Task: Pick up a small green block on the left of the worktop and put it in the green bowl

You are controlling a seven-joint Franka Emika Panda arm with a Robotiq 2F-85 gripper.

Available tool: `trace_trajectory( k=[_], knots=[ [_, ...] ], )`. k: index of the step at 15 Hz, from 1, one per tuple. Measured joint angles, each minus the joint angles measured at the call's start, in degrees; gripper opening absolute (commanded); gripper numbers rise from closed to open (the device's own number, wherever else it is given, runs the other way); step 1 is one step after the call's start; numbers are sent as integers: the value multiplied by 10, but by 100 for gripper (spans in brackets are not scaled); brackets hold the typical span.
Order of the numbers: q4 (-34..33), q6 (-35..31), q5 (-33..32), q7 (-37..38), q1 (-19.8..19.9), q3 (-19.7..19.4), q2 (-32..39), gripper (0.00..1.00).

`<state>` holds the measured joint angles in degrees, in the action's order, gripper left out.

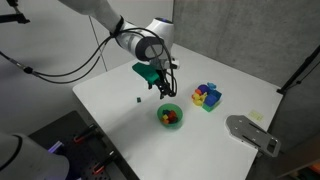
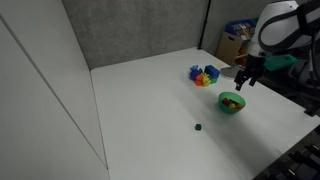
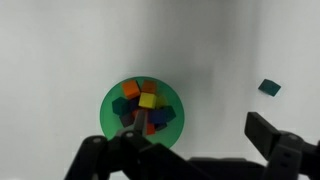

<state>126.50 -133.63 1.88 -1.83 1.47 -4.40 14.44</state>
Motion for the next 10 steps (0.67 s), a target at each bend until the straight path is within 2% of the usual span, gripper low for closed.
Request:
trace_trajectory(
  k=[5, 10],
  knots=[
    [6, 88, 5, 14, -2, 12, -54, 100],
    [32, 154, 5, 54, -15, 29, -142, 100]
  ],
)
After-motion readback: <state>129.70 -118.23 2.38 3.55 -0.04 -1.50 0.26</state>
